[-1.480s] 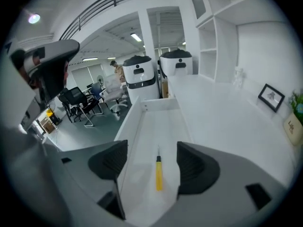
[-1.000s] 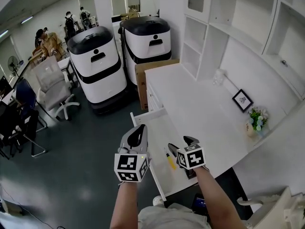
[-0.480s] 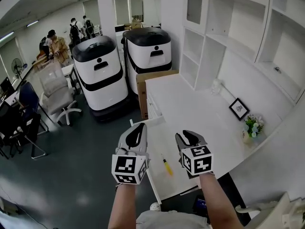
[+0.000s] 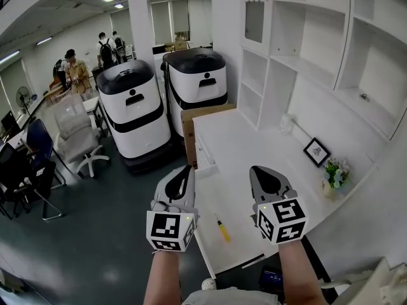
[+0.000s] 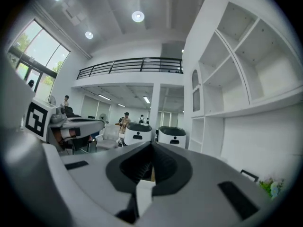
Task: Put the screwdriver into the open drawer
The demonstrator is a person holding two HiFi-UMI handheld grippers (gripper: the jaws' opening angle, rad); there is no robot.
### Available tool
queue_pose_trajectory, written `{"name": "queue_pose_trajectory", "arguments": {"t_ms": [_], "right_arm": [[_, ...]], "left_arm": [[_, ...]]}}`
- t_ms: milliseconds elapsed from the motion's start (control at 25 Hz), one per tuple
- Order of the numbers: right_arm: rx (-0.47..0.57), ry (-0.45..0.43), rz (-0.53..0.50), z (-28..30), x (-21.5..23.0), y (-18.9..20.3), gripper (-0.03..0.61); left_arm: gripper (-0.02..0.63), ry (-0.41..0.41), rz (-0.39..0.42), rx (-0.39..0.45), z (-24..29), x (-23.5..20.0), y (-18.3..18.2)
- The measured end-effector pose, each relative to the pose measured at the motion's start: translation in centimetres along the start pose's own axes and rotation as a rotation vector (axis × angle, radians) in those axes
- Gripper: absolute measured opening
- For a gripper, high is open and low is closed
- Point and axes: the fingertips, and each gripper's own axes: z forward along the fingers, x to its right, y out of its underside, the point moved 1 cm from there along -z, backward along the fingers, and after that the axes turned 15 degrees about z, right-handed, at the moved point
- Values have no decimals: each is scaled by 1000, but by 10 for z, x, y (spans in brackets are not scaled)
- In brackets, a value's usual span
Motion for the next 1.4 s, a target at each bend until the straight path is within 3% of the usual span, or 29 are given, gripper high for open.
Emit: {"name": "queue_pose_trajectory", "arguments": {"t_ms": [360,760,1040,1400], "right_arm": [[133,8,-42,-27,11,-45,8],[221,78,-83,-57,32,-90,6],[235,101,-79,-62,35,-95,6],[234,98,-86,-59,33,-93,6]], "left_arm": [[9,-14,39,42,6,-7,-30],[9,1,52,101,20,-5,-62],[9,-12,60,132,20,-11,-76],[9,-17,65,112,18,-9,-73]]}}
